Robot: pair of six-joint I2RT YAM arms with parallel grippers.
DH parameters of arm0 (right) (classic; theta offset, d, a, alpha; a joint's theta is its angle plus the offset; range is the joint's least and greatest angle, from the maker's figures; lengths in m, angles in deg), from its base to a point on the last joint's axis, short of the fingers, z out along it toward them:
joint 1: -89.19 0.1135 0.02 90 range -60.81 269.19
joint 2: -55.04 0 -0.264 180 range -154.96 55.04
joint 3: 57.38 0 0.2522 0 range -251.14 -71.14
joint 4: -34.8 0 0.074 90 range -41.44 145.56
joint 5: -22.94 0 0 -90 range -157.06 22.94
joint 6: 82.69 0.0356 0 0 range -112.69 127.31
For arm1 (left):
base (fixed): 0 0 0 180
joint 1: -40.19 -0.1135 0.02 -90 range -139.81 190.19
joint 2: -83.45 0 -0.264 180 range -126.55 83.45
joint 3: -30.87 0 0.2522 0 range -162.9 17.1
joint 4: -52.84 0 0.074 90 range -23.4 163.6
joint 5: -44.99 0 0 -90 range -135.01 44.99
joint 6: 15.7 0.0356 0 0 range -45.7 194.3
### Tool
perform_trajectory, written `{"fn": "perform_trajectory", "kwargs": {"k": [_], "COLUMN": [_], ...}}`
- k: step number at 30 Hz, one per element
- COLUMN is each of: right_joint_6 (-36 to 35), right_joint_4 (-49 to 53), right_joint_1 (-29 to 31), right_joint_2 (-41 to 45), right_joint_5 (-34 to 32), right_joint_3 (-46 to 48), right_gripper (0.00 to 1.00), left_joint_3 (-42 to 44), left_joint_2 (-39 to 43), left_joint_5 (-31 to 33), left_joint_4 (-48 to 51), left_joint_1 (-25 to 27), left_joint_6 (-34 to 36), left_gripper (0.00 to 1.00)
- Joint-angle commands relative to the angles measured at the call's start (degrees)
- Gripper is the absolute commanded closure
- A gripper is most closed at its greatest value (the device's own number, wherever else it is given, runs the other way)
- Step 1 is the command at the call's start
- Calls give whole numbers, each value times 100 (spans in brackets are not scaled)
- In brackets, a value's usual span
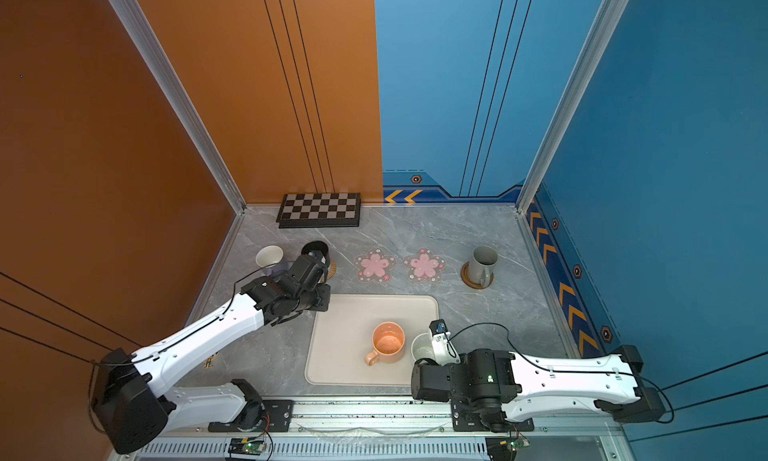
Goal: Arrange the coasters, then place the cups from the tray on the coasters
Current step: 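Lower right gripper over the white speckled mug rim on the tray, then close right gripper on the white speckled mug rim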
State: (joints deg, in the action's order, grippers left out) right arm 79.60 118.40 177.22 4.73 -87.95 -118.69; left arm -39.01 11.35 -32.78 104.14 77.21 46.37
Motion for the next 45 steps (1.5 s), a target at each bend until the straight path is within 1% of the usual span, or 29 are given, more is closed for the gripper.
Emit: {"fn": "perform_trajectory", "kwargs": {"k": [1,9,13,23,33,37,41,45], "right_joint_6": [121,54,-132,-474,-640,-690,-759,-778], "right_joint_4": [-81,-285,-622,-1048,-1276,-1427,-1431,-1434], "right_joint_1": [39,-173,-342,-686,-1011,-1059,-1104,-1130], "right_joint_2": [-111,-129,-246,-472,-568,-608,-665,-640], "right_joint_5": [-95,93,396,682,921,992,1025,1005], "right_joint_3": [177,422,645,873,1073,1124,1105,1102], "right_gripper": [26,26,26,26,28,35,47,53], "left_joint_3": [-130,-84,-76,-137,-189,-183,-170,-152], "left_joint_2": [-25,-35,-76,-215,-399,-430,-454,-466], "left_joint_5": [36,39,37,38,25,33,24,25], "left_joint_4": [109,98,91,95,91,96,96,96], "left_joint_1": [-56,-90,-90,-98,-98,-101,-107,-107], "left_joint_6": [19,-33,-64,-72,-81,-72,-49,-72], "left_gripper": [65,65,65,65,65,65,65,65]}}
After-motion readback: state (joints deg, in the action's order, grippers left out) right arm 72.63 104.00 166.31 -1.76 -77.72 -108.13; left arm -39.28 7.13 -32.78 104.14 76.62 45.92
